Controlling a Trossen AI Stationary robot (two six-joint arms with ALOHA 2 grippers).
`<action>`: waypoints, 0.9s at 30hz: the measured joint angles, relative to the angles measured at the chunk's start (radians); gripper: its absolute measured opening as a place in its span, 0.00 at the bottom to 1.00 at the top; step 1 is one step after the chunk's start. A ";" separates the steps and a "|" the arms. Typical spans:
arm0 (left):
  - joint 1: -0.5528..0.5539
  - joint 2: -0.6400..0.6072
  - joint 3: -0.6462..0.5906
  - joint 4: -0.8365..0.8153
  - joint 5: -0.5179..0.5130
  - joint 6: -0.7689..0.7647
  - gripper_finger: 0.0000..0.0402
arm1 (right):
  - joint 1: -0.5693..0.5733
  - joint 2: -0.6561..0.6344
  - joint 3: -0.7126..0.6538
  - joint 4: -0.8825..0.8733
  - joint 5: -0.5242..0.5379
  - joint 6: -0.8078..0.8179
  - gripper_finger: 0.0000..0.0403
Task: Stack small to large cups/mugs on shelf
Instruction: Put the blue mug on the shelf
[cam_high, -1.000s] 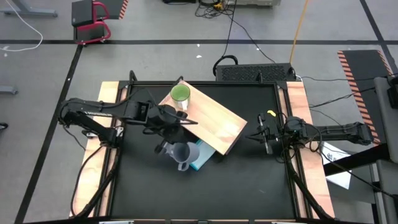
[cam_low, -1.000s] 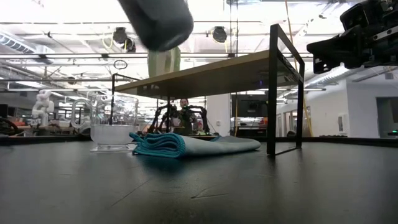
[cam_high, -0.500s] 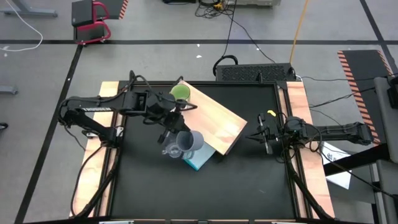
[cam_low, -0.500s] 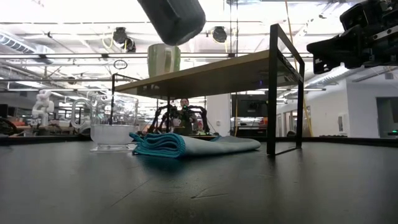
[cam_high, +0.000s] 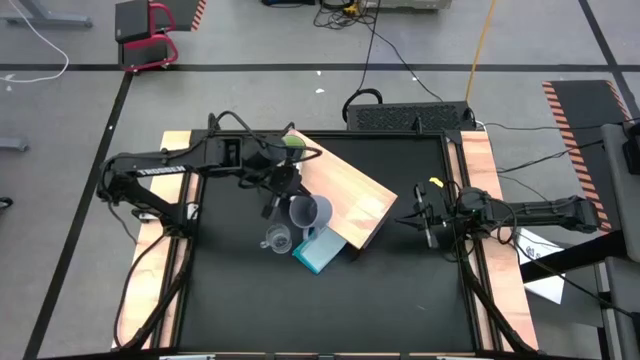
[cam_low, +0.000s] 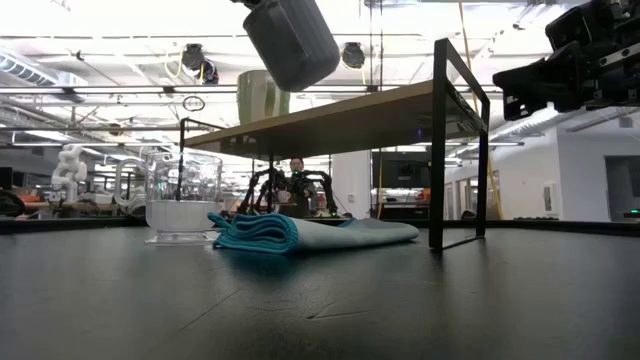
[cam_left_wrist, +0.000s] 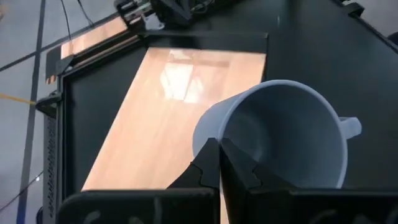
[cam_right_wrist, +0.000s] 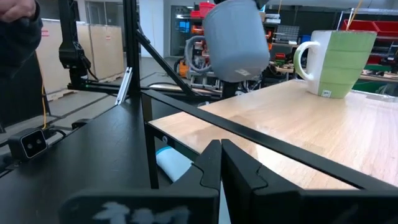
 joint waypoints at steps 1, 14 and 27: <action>0.006 0.001 0.006 -0.004 0.000 0.000 0.00 | 0.000 0.000 0.000 0.000 0.000 -0.001 0.00; 0.122 0.121 0.294 -0.174 0.002 0.033 0.00 | 0.000 0.000 0.000 0.002 0.000 0.011 0.00; 0.129 0.488 0.787 -0.510 0.011 0.017 0.00 | 0.000 0.016 0.000 0.002 0.000 0.011 0.00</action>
